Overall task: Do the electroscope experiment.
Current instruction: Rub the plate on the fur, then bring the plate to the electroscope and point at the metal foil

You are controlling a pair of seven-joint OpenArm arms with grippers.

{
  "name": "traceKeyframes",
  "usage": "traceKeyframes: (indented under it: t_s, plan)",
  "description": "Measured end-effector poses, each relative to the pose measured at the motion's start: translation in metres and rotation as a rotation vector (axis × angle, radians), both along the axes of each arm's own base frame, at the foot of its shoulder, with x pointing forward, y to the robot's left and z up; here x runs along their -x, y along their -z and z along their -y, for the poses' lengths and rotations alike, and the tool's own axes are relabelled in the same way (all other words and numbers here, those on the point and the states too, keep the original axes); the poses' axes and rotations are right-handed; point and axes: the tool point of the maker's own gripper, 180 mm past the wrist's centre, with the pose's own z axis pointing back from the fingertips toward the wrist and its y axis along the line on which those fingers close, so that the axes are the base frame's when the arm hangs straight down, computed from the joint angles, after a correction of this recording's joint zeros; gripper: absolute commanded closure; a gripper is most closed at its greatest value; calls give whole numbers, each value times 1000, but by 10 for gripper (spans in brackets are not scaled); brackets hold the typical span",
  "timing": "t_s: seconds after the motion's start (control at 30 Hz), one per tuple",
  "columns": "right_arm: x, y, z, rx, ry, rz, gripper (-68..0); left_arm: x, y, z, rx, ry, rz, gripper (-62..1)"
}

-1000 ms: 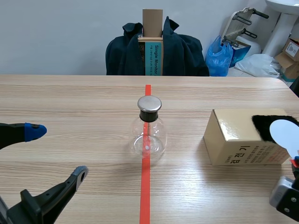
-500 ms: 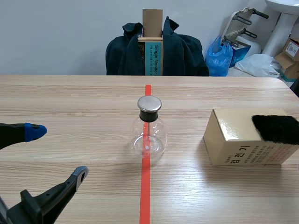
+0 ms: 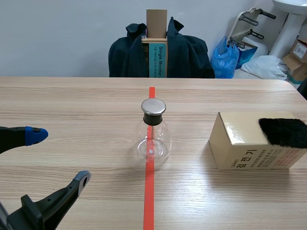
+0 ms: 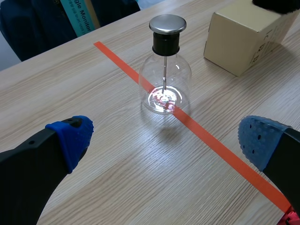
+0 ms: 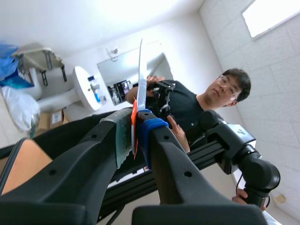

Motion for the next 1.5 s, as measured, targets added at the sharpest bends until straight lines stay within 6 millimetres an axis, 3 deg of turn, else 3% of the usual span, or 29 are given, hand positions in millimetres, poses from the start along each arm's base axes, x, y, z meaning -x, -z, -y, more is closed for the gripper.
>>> traceKeyframes:
  t_s: [0.43,0.7,0.73,0.87,0.93,1.1,1.3,1.5]
  plan:
    - [6,-59,-22,-78,-87,198,-9,0,0,0,0,0,0,-623]
    - [-1,-71,-35,-102,-141,265,-8,-1,2,1,-9,8,-8,-623]
    - [-2,-71,-38,-104,-153,267,-8,-2,6,3,-16,21,-17,-593]
    - [0,-73,-54,-77,-228,283,-8,-15,31,18,-45,102,-70,-159]
    - [3,-75,-60,-59,-261,293,-8,-27,44,22,-46,118,-81,-17]
    - [-1,-67,-76,-73,-332,255,-8,-55,71,34,-44,163,-91,-21]
    - [-1,-64,-92,-75,-395,254,-9,-96,82,39,-26,169,-46,-21]
    - [-5,-57,-105,-87,-407,245,-9,-114,98,44,-23,164,-64,-22]
